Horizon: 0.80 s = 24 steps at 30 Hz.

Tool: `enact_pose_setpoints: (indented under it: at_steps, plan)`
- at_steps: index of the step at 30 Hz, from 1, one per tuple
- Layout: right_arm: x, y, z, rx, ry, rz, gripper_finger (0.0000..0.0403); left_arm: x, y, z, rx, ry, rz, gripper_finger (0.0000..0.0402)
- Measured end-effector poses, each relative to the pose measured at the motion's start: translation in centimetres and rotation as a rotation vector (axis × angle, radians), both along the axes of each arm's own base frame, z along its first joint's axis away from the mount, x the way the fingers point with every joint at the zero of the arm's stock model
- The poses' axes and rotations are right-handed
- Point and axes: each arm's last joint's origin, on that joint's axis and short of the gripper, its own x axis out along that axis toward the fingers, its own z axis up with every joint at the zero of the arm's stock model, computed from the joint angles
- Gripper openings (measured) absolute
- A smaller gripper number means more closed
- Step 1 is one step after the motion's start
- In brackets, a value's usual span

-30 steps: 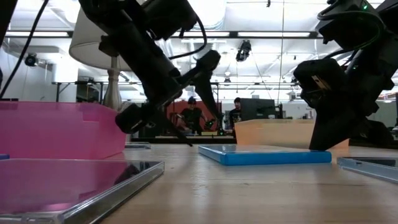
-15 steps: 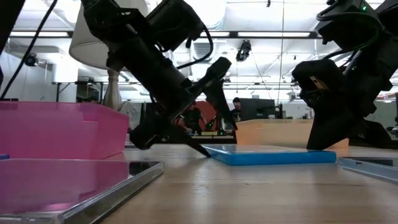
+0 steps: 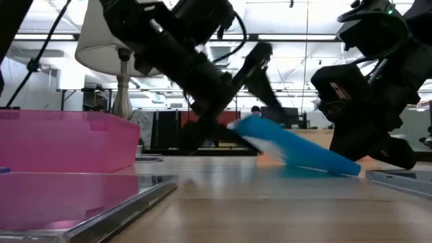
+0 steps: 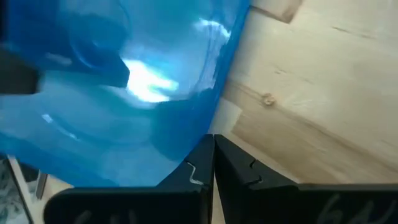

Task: Pick & place jewel cases by type
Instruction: Put the top blue CD case into the orange bin

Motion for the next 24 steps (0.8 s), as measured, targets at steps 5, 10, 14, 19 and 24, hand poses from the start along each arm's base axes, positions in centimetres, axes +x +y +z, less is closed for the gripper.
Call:
enact_pose_setpoints:
  at_steps: [5,10,14,19,24]
  plan:
    - [0.25,0.00,0.19,-0.001,-0.005,0.011,0.0008,0.17,0.15,0.30,0.005,0.024,0.002,0.0261]
    - [0.21,-0.02,0.15,-0.003,-0.003,0.013,0.0008,0.15,0.15,0.30,0.003,0.027,0.002,0.0261]
    - [0.19,-0.03,0.15,-0.005,-0.002,0.013,0.0009,0.13,0.23,0.26,0.000,0.032,0.006,0.0251]
    - [0.17,-0.04,0.13,-0.014,-0.002,0.023,0.0009,0.07,0.33,0.15,-0.002,0.039,0.010,0.0208]
    - [0.16,-0.04,0.13,-0.014,-0.002,0.023,0.0009,0.03,0.36,0.11,-0.006,0.042,0.014,0.0154]
